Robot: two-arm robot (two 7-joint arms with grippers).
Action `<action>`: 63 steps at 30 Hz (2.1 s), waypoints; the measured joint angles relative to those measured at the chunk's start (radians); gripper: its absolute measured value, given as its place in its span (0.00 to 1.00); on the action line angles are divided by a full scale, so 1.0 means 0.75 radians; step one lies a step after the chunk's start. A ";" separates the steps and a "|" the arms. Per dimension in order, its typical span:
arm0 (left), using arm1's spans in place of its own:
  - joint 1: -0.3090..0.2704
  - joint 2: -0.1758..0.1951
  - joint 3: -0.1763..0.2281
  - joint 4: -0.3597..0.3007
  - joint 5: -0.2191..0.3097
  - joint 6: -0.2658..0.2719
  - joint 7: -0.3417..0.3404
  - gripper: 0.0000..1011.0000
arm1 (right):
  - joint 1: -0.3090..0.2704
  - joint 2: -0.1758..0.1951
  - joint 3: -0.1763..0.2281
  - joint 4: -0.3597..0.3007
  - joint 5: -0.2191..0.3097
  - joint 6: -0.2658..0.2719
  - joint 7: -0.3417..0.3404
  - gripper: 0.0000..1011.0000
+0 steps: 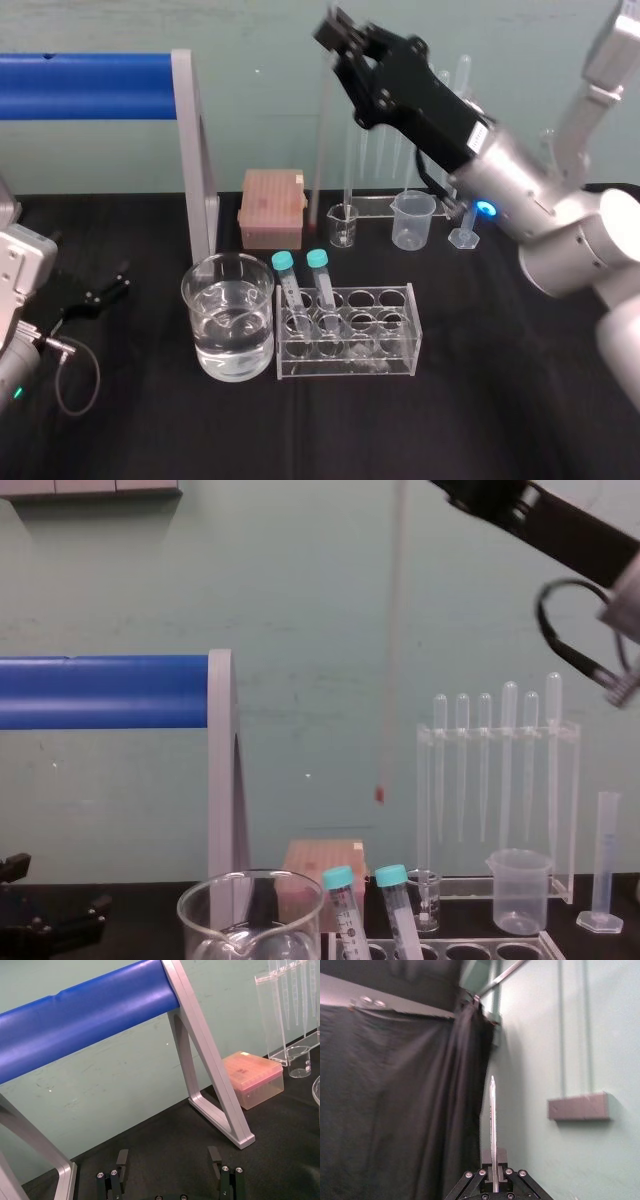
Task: Hold the thermometer with one hand and immerse one end into the beaker, then reinsert it into the test tube rack.
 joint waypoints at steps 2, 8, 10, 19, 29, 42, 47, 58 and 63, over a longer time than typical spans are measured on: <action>0.000 0.000 0.000 0.000 0.000 0.000 0.000 1.00 | 0.037 -0.023 -0.018 0.031 0.007 -0.010 0.027 0.05; 0.000 0.000 0.000 0.000 0.000 0.000 0.000 1.00 | 0.143 -0.111 -0.105 0.171 0.032 -0.020 0.125 0.05; 0.000 0.000 0.000 0.000 0.000 0.000 0.000 1.00 | 0.159 -0.129 -0.127 0.210 0.038 -0.015 0.143 0.05; 0.000 0.000 0.000 0.000 0.000 0.000 0.000 1.00 | 0.190 -0.174 -0.221 0.377 0.042 0.040 0.202 0.05; 0.000 0.000 0.000 0.000 0.000 0.000 0.000 1.00 | 0.183 -0.189 -0.254 0.481 0.004 0.036 0.209 0.05; 0.000 0.000 0.000 0.000 0.000 0.000 0.000 1.00 | 0.164 -0.203 -0.263 0.548 -0.044 0.026 0.197 0.05; 0.000 0.000 0.000 0.000 0.000 0.000 0.000 1.00 | 0.158 -0.206 -0.262 0.557 -0.058 0.021 0.193 0.05; 0.000 0.000 0.000 0.000 0.000 0.000 0.000 1.00 | 0.140 -0.212 -0.255 0.560 -0.075 0.017 0.185 0.05; 0.000 0.000 0.000 0.000 0.000 0.000 0.000 1.00 | 0.135 -0.215 -0.250 0.559 -0.081 0.016 0.182 0.05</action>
